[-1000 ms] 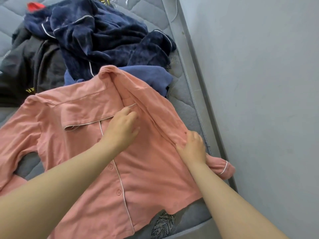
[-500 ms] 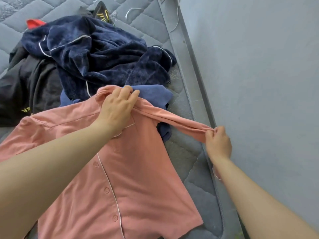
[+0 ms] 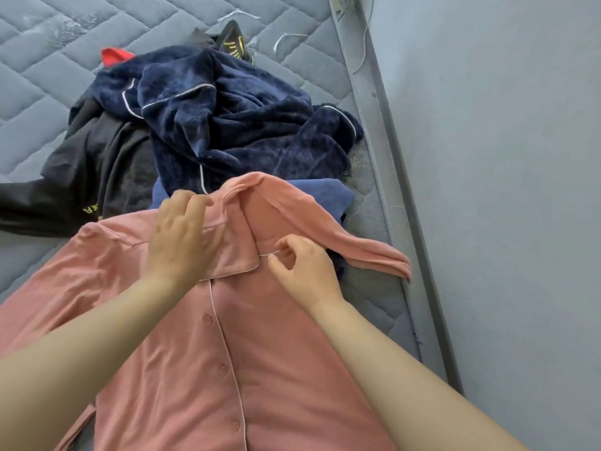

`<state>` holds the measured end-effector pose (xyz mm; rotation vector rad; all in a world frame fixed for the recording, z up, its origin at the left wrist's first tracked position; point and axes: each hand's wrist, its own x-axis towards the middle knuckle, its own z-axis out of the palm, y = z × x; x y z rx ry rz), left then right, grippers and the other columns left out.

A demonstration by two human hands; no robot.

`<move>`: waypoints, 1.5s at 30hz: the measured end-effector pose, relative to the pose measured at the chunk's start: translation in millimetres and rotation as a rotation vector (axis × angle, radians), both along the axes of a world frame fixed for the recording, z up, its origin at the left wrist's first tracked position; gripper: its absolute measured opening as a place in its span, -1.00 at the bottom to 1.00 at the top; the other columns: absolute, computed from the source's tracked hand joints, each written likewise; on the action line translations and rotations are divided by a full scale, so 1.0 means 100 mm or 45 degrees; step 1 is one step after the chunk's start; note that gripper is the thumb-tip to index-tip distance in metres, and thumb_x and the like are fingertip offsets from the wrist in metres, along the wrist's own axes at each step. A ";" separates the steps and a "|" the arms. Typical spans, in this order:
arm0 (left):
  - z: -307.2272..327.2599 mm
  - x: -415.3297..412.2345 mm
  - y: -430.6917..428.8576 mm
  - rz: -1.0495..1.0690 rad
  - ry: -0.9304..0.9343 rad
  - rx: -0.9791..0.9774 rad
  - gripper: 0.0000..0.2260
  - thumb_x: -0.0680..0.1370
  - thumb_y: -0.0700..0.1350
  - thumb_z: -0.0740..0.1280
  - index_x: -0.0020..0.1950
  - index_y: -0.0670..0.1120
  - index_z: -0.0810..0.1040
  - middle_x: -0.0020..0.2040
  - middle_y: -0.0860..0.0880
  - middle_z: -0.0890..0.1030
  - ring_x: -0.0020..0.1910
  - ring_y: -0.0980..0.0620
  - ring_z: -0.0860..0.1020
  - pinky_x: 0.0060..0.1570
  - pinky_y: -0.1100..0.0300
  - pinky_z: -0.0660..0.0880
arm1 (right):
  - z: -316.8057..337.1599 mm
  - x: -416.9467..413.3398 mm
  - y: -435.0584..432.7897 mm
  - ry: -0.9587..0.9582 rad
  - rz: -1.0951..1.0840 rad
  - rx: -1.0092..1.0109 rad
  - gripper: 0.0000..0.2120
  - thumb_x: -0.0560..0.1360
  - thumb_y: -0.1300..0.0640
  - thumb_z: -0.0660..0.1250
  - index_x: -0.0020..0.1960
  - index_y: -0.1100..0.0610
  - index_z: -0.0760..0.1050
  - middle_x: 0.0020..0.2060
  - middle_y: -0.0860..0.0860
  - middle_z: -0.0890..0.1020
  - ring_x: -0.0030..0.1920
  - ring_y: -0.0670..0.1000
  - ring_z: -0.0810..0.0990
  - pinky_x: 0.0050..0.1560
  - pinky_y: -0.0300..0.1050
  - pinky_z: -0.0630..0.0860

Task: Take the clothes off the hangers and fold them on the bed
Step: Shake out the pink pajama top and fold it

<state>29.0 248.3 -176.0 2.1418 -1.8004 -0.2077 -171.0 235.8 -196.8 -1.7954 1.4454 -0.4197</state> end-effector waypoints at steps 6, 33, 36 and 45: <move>-0.35 0.82 0.67 0.818 0.257 0.446 -0.48 0.44 0.11 0.41 0.16 -0.28 0.46 0.10 -0.29 0.50 0.13 -0.28 0.44 0.09 -0.10 0.40 | -0.03 0.63 -0.05 -0.056 -0.194 0.309 -0.57 0.47 -0.12 0.37 0.22 0.13 0.50 -0.04 -0.03 0.62 0.03 0.03 0.57 0.05 -0.09 0.46; 0.13 0.63 -0.35 -0.019 0.750 -0.107 -0.89 0.48 -0.28 0.35 -0.05 -0.10 0.57 -0.07 -0.04 0.53 -0.18 0.09 0.55 -0.14 0.27 0.51 | 0.21 0.29 -0.64 0.003 -0.526 -0.270 -0.79 0.45 0.14 0.37 0.08 0.05 0.54 -0.07 -0.11 0.57 -0.02 -0.13 0.53 0.01 -0.21 0.45; 0.22 0.34 -0.56 -0.327 0.637 -0.039 -0.80 0.48 -0.30 0.35 0.08 -0.17 0.59 0.07 -0.05 0.50 -0.18 0.01 0.57 -0.10 0.10 0.53 | 0.02 -0.07 -0.60 0.246 -0.291 -0.071 -0.54 0.43 0.03 0.43 0.30 0.10 0.47 0.19 -0.03 0.51 0.23 0.00 0.44 0.26 -0.06 0.41; 0.17 -0.16 -1.12 -0.704 0.203 0.268 -0.42 0.39 -0.09 0.50 0.38 -0.07 0.42 0.27 -0.03 0.39 0.08 -0.04 0.49 0.05 0.13 0.41 | -0.08 -0.30 -0.54 0.240 -0.200 -0.457 -0.70 0.45 0.21 0.42 0.16 0.18 0.50 0.05 0.04 0.57 0.05 0.07 0.54 0.05 -0.06 0.48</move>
